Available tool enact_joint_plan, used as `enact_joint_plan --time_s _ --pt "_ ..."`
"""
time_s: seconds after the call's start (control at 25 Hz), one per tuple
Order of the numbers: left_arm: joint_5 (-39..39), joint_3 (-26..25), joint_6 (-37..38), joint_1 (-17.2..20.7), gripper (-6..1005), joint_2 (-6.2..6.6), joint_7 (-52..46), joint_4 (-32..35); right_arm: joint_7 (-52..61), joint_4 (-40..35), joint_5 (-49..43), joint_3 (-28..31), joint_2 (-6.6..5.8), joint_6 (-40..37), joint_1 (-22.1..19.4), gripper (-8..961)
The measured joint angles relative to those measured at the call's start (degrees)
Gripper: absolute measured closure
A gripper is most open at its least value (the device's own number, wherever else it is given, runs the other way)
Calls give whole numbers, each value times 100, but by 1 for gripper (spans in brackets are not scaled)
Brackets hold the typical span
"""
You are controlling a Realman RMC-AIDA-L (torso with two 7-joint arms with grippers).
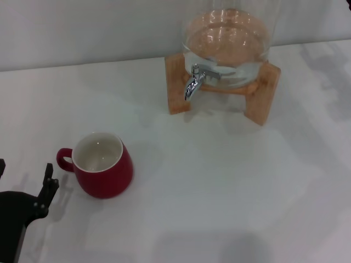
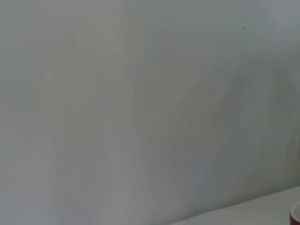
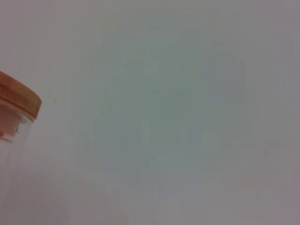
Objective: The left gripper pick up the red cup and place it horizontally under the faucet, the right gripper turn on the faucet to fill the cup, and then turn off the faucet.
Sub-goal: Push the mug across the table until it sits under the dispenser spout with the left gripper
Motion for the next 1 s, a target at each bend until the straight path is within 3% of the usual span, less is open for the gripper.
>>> enact_joint_plan --time_s 1.0 --pt "30 9 543 -256 123 62 -34 -244 0 0 1 0 46 40 -47 291"
